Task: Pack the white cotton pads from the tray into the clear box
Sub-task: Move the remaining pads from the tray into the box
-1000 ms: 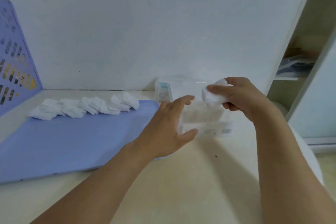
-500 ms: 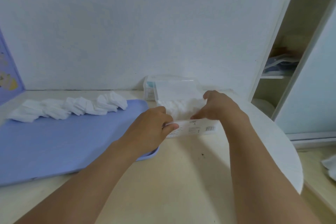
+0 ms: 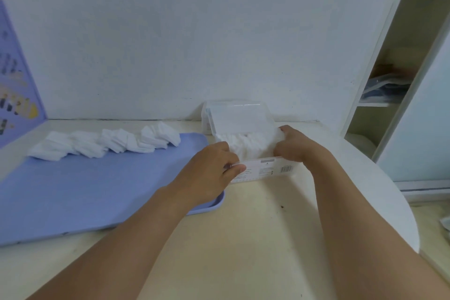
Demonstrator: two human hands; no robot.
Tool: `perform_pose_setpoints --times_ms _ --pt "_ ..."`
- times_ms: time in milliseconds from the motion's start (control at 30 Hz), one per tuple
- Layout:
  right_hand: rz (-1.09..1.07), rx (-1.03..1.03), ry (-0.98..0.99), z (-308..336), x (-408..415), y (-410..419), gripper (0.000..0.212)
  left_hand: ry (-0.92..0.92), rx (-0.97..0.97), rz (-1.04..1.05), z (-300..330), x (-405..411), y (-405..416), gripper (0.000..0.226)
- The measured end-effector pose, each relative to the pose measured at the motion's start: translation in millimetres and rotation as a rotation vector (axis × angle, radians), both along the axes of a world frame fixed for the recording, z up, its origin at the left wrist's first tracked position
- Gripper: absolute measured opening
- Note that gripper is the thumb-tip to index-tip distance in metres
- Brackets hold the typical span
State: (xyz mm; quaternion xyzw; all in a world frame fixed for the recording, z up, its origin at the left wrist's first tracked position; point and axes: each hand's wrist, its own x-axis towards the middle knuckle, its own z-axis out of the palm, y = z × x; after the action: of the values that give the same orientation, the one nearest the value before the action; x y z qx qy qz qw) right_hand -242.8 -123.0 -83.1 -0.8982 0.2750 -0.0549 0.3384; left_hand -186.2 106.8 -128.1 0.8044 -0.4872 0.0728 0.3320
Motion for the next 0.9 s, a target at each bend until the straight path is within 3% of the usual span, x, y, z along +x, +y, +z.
perform_pose_setpoints --times_ms 233,333,433,533,600,633,767,900 --pt "0.02 0.055 -0.146 0.5 2.7 3.2 0.08 0.046 -0.059 -0.029 -6.3 5.7 6.1 0.023" --pt "0.064 -0.009 -0.053 -0.5 1.7 5.6 0.08 0.062 -0.057 -0.031 -4.4 4.5 7.6 0.022" --pt "0.094 -0.125 -0.036 4.5 -3.1 6.8 0.086 0.194 -0.138 -0.039 5.1 -0.4 9.8 0.016" --pt "0.103 -0.213 -0.432 20.0 -10.7 37.3 0.08 0.266 -0.409 0.18 25.4 9.0 20.9 0.011" --pt "0.211 -0.124 -0.714 25.6 -11.2 84.4 0.067 0.219 -0.546 0.427 37.8 27.3 41.3 0.016" --pt "0.295 -0.072 -0.739 23.0 -6.5 109.3 0.063 0.209 -0.579 0.545 42.6 36.9 54.7 0.024" --pt "0.49 -0.118 -0.471 2.1 40.7 179.0 0.081 0.262 -0.522 0.852 40.9 65.8 100.6 0.049" --pt "0.523 -0.241 -0.262 1.9 103.2 197.3 0.104 0.318 -0.262 0.81 23.3 77.5 113.1 0.054"
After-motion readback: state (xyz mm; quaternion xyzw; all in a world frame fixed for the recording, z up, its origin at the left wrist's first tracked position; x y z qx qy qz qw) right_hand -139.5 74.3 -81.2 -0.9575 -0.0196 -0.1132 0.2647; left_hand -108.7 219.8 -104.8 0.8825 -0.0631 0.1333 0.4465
